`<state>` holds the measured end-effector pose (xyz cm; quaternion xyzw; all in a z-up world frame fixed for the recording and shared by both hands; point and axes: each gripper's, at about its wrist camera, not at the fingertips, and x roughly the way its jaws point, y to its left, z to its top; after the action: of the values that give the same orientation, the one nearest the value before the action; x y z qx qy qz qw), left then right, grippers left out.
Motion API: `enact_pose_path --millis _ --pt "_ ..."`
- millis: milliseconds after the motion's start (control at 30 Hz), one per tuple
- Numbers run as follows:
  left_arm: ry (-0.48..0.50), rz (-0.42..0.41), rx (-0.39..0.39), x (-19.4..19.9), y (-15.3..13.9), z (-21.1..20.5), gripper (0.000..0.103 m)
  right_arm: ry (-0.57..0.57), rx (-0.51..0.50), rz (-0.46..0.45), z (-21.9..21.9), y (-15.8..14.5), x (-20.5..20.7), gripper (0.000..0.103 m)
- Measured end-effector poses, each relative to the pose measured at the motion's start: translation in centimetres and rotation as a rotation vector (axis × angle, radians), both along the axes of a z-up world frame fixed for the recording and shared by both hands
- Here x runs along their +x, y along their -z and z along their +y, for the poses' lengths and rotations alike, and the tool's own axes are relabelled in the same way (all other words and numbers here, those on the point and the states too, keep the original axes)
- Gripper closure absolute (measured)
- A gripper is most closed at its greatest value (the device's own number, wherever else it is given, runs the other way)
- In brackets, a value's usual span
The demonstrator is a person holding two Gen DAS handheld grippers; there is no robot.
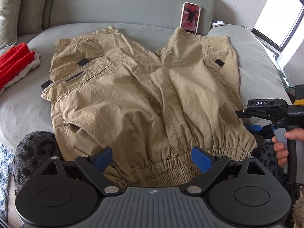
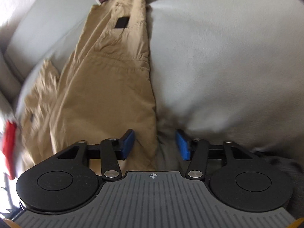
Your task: Fold clothes
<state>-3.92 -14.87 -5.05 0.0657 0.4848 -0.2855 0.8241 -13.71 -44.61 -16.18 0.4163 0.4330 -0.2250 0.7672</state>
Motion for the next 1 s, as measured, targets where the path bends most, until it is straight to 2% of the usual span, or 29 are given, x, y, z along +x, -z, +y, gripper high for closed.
enact_pose_path --millis 67,100,133,167,200,233,367,500,533,567,600,633,767,833,867,900,933,967,1000 --pt "-0.002 0.006 -0.001 0.0 0.1 0.1 0.014 0.023 0.022 -0.03 -0.1 0.6 -0.1 0.04" --pt "-0.003 0.01 -0.001 0.1 0.2 0.1 0.014 0.026 0.012 -0.032 0.0 0.6 -0.2 0.05" --pt "-0.004 0.013 -0.001 0.1 0.3 0.2 0.014 0.03 0.002 -0.035 0.1 0.6 -0.3 0.078" --pt "-0.005 0.016 -0.001 0.1 0.3 0.2 0.014 0.033 -0.008 -0.041 0.2 0.6 -0.5 0.094" --pt "-0.006 0.019 -0.002 0.1 0.4 0.3 0.014 0.037 -0.02 -0.051 0.4 0.3 -0.7 0.101" --pt "-0.007 0.021 -0.002 0.2 0.4 0.3 0.014 0.041 -0.031 -0.062 0.5 0.1 -1.0 0.102" --pt "-0.021 0.027 -0.003 0.6 0.7 0.7 0.013 0.051 -0.233 0.003 1.6 -1.7 -1.8 0.102" --pt "-0.032 0.036 0.003 0.9 1.0 0.9 0.013 -0.041 -0.3 0.097 2.1 -2.1 -0.2 0.099" --pt "-0.036 0.038 0.0 0.9 1.0 1.1 0.013 -0.049 -0.309 0.109 2.2 -2.6 -0.1 0.087" --pt "-0.044 0.039 -0.001 1.0 1.0 1.3 0.013 -0.038 -0.313 0.109 2.4 -3.3 -0.2 0.08" --pt "-0.053 0.039 -0.003 1.1 1.0 1.5 0.013 -0.024 -0.319 0.095 2.7 -4.2 -0.5 0.064" --pt "-0.065 0.038 -0.006 1.3 1.1 1.7 0.013 -0.015 -0.33 0.07 3.1 -5.1 -0.8 0.053" --pt "-0.113 0.014 -0.031 2.1 0.9 2.5 0.014 -0.082 -0.319 -0.08 5.5 -8.5 -2.2 0.053" --pt "-0.099 -0.047 -0.055 2.6 0.9 2.2 0.021 -0.174 -0.285 -0.138 7.0 -9.0 -2.3 0.054" --pt "-0.085 -0.09 -0.047 2.8 1.1 1.9 0.031 -0.234 -0.292 -0.142 7.8 -8.8 -1.9 0.055" --pt "-0.072 -0.14 -0.012 2.9 1.5 1.2 0.043 -0.295 -0.308 -0.139 8.7 -8.5 -1.4 0.057" --pt "-0.058 -0.182 0.029 3.0 2.1 0.6 0.045 -0.344 -0.338 -0.123 9.5 -8.0 -0.7 0.058" --pt "-0.034 -0.197 0.083 3.1 3.1 -0.1 0.048 -0.386 -0.378 -0.091 10.3 -7.1 0.0 0.059" --pt "-0.003 -0.182 0.132 3.2 4.1 -0.5 0.055 -0.428 -0.402 -0.031 10.9 -5.8 0.7 0.059"
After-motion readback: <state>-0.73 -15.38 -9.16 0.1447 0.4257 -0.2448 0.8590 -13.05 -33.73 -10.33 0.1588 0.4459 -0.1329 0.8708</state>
